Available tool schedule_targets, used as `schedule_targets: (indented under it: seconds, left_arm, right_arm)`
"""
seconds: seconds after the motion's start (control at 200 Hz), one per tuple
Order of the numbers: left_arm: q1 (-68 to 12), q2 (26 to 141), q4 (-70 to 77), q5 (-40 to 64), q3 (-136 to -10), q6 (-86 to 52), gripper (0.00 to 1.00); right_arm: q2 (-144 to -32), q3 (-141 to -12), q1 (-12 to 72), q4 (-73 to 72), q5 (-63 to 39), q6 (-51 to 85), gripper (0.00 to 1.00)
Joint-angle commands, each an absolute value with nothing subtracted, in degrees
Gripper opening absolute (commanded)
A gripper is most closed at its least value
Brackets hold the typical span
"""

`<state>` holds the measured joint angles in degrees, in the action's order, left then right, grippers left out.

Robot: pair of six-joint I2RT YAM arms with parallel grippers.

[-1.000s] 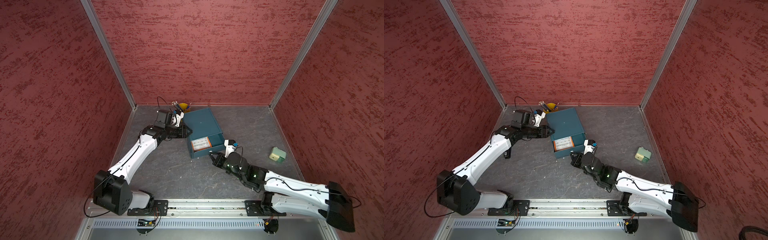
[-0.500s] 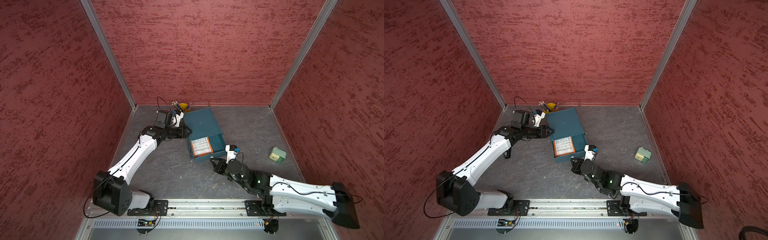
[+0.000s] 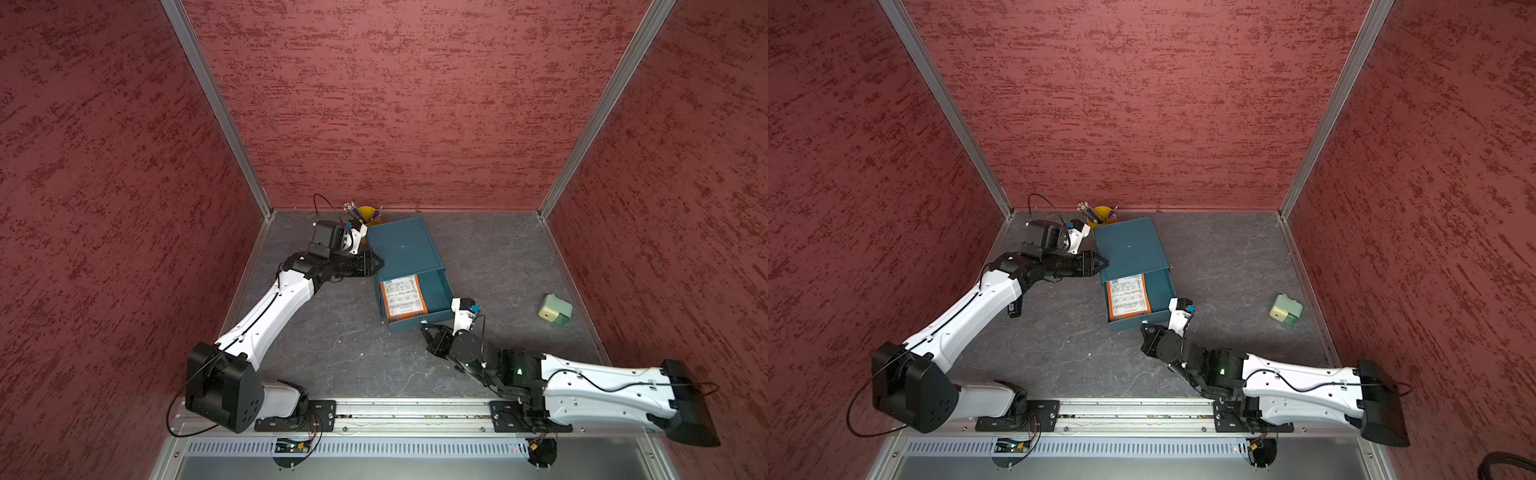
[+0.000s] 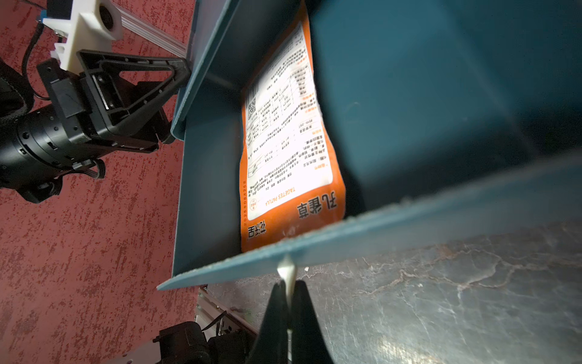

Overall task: Take the seed bags out of the drawer
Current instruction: Open the drawer in the storage box.

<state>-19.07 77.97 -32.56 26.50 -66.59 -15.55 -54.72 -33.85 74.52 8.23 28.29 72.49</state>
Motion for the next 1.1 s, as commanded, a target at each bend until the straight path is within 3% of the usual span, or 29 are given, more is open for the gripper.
schedule_targets:
  seconds: [0.0,0.17,0.766,0.892,1.097]
  left_arm:
    - [-18.7,78.3,-35.5,23.0,-65.3,-13.9,0.50]
    - [-18.7,78.4,-35.6,23.1,-65.4,-13.7,0.50]
    - [-18.8,77.4,-35.9,23.1,-65.0,-13.7,0.50]
    - [-18.9,77.3,-36.0,23.2,-65.0,-13.7,0.50]
    - [-19.1,76.8,-36.1,23.1,-64.7,-13.3,0.50]
  right_arm:
    - [-53.7,-34.5,75.5,14.1,29.6,73.5,0.00]
    - [-52.7,-34.4,75.5,16.1,30.5,74.3,0.01]
    - [-53.3,-37.3,75.6,18.0,27.1,71.9,0.69]
    - [-52.8,-41.4,76.0,25.3,25.4,70.8,0.84]
    - [-53.5,-56.3,75.3,43.4,23.0,63.6,0.98]
